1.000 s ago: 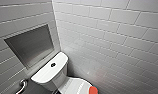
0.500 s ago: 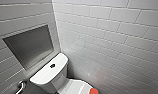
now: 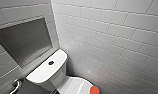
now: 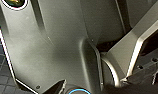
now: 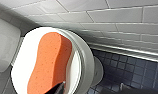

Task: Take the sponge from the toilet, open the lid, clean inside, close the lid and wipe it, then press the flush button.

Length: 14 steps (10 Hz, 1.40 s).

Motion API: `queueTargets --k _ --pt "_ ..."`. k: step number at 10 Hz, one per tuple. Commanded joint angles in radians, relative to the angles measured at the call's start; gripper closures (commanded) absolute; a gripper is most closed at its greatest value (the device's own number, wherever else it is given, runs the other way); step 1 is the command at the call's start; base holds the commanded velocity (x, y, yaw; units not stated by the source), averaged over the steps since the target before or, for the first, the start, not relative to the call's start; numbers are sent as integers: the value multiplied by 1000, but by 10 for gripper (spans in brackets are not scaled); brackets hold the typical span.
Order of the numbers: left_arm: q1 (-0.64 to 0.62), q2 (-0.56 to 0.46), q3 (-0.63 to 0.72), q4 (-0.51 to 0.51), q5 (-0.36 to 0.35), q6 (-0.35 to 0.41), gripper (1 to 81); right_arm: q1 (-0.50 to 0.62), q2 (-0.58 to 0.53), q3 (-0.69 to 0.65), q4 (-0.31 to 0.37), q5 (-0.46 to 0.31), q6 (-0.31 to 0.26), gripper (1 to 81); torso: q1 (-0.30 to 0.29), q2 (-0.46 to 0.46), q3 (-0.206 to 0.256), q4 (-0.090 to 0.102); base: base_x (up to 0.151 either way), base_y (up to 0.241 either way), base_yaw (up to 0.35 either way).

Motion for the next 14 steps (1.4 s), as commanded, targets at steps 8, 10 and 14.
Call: queueTargets --k 8,10,14 --pt "25 2 6 -8 75 -1 10 161 146 -121 8 -107 18 10 104 -166 -2 0 0 0 0" --pt "25 2 6 -8 74 -1 10 161 145 -128 8 -109 18 10 79 -131 -27 0 0 0 0" --pt "25 5 8 -8 75 -1 10 178 125 -85 10 -107 18 10 120 -206 -54 0 0 0 0"
